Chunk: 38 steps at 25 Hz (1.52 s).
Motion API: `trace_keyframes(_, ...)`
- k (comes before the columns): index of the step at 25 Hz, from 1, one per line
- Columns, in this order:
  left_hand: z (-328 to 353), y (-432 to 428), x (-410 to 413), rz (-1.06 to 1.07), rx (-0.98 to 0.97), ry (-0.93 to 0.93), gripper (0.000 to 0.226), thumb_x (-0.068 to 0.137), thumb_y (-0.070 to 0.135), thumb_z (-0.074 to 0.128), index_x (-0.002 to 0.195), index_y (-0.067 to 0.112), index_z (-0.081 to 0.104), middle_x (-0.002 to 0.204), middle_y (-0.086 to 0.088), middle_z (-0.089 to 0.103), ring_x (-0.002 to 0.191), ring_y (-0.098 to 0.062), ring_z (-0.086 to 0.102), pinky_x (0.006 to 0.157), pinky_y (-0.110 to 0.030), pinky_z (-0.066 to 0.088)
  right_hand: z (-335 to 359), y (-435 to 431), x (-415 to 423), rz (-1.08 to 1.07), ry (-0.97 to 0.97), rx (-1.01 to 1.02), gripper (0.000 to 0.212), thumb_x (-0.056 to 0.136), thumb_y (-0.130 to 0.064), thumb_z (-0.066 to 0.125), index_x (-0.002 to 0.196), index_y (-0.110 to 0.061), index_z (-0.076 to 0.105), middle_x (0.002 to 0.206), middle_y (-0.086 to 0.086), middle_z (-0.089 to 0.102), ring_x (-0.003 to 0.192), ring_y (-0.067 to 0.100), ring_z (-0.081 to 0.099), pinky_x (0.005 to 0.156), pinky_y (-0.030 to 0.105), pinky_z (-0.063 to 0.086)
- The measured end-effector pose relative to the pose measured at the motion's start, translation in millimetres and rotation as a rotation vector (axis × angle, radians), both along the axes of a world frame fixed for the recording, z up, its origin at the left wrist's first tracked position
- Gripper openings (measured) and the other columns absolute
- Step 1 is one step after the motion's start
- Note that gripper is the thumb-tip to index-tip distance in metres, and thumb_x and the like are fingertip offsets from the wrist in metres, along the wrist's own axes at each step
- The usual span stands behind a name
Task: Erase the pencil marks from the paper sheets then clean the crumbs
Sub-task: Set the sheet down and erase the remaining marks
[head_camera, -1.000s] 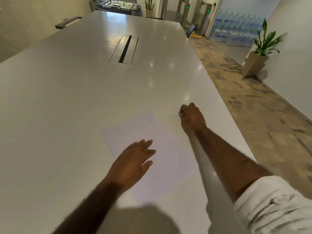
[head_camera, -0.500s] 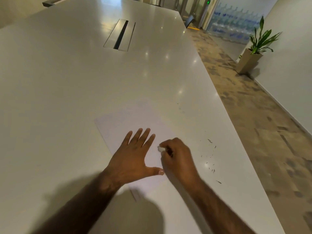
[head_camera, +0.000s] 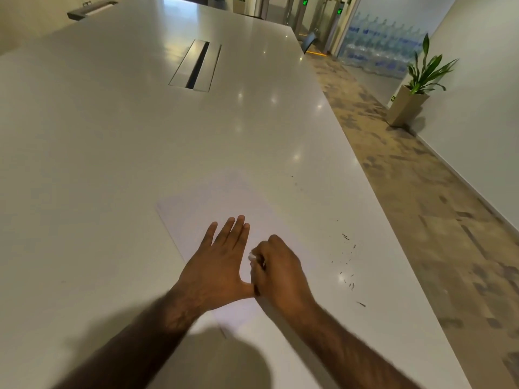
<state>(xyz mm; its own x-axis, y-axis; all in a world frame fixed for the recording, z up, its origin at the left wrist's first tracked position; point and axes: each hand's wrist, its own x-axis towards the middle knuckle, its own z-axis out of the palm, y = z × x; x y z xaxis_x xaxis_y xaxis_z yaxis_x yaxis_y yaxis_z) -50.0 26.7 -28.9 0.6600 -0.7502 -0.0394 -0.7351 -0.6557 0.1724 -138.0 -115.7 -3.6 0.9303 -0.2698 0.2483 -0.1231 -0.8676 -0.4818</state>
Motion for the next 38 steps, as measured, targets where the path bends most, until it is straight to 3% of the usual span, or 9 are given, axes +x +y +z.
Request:
trace_keyframes(5, 0.8, -1.0, 0.1, -0.005, 0.030, 0.051, 0.128, 0.063, 0.109, 0.002, 0.144, 0.022, -0.045, 0.159, 0.002, -0.046, 0.150, -0.017, -0.038, 0.126, -0.050, -0.017, 18.9, -48.7, 25.8, -0.291, 0.024, 0.003, 0.020, 0.099, -0.018, 0.055, 0.079, -0.018, 0.058, 0.086, -0.004, 0.054, 0.074, 0.015, 0.058, 0.064, 0.034, 0.051)
trace_keyframes(10, -2.5, 0.1, 0.2, 0.002, 0.002, -0.020, 0.116, 0.077, 0.098, 0.007, 0.154, 0.019, -0.031, 0.161, 0.002, -0.042, 0.155, -0.018, -0.030, 0.127, -0.048, -0.015, 2.1, 0.6, 2.2, 0.023, 0.002, -0.101, 0.024, 0.091, -0.014, 0.056, 0.071, -0.023, 0.046, 0.075, -0.010, 0.041, 0.060, 0.010, 0.044, 0.052, 0.028, 0.037)
trace_keyframes(15, 0.1, -1.6, -0.3, 0.007, 0.015, 0.030, 0.131, 0.064, 0.109, 0.004, 0.151, 0.020, -0.035, 0.160, 0.004, -0.044, 0.150, -0.015, -0.038, 0.126, -0.049, -0.016, 28.1, -58.8, 33.0, -0.282, 0.073, -0.100, 0.019, 0.098, -0.013, 0.057, 0.079, -0.014, 0.059, 0.085, -0.001, 0.053, 0.073, 0.019, 0.057, 0.062, 0.033, 0.047)
trace_keyframes(20, -2.1, 0.9, 0.0, 0.007, -0.016, -0.043, 0.116, 0.081, 0.093, 0.012, 0.160, 0.016, -0.021, 0.166, 0.001, -0.034, 0.156, -0.016, -0.028, 0.127, -0.045, -0.016, 2.2, -0.1, -0.1, 0.121, 0.014, -0.254, 0.018, 0.079, -0.010, 0.049, 0.067, -0.023, 0.045, 0.074, -0.010, 0.030, 0.062, 0.013, 0.034, 0.047, 0.027, 0.020)
trace_keyframes(25, -0.9, -1.1, -0.6, 0.014, 0.003, 0.036, 0.133, 0.063, 0.110, 0.005, 0.153, 0.021, -0.033, 0.160, 0.005, -0.044, 0.150, -0.014, -0.038, 0.126, -0.048, -0.016, 32.3, -64.0, 19.4, -0.190, 0.037, -0.262, 0.027, 0.094, -0.012, 0.056, 0.070, -0.016, 0.045, 0.079, -0.001, 0.041, 0.068, 0.024, 0.049, 0.054, 0.033, 0.034)
trace_keyframes(27, -1.4, -1.4, -0.1, 0.021, -0.006, 0.011, 0.129, 0.067, 0.107, 0.003, 0.155, 0.020, -0.031, 0.162, 0.003, -0.040, 0.151, -0.014, -0.036, 0.127, -0.049, -0.015, 35.2, -35.6, 12.0, -0.085, 0.033, -0.220, 0.024, 0.088, -0.007, 0.057, 0.069, -0.018, 0.048, 0.079, -0.004, 0.041, 0.068, 0.020, 0.045, 0.053, 0.035, 0.038)
trace_keyframes(31, -5.8, 0.7, 0.5, 0.006, -0.017, -0.026, 0.116, 0.077, 0.097, 0.006, 0.159, 0.019, -0.023, 0.167, 0.000, -0.031, 0.152, -0.014, -0.034, 0.128, -0.048, -0.012, 26.1, -3.4, -3.4, 0.308, 0.050, -0.306, 0.037, 0.075, 0.000, 0.069, 0.067, -0.022, 0.041, 0.075, -0.005, 0.032, 0.064, 0.017, 0.033, 0.050, 0.027, 0.020)
trace_keyframes(35, -2.7, -2.5, 1.2, 0.025, -0.025, 0.034, 0.134, 0.063, 0.110, 0.008, 0.156, 0.021, -0.029, 0.162, 0.005, -0.040, 0.151, -0.013, -0.036, 0.126, -0.047, -0.017, 40.3, -59.5, 13.0, 0.023, 0.077, -0.369, 0.020, 0.099, -0.012, 0.055, 0.080, -0.009, 0.057, 0.086, 0.003, 0.048, 0.077, 0.023, 0.050, 0.057, 0.036, 0.037)
trace_keyframes(38, -3.5, -0.3, 0.9, 0.014, -0.012, 0.002, 0.125, 0.070, 0.106, 0.005, 0.155, 0.021, -0.030, 0.163, 0.004, -0.038, 0.151, -0.014, -0.036, 0.127, -0.048, -0.016, 42.0, -34.8, 6.3, 0.153, 0.148, -0.282, 0.024, 0.082, -0.011, 0.066, 0.070, -0.021, 0.047, 0.081, -0.005, 0.038, 0.075, 0.021, 0.046, 0.054, 0.033, 0.032)
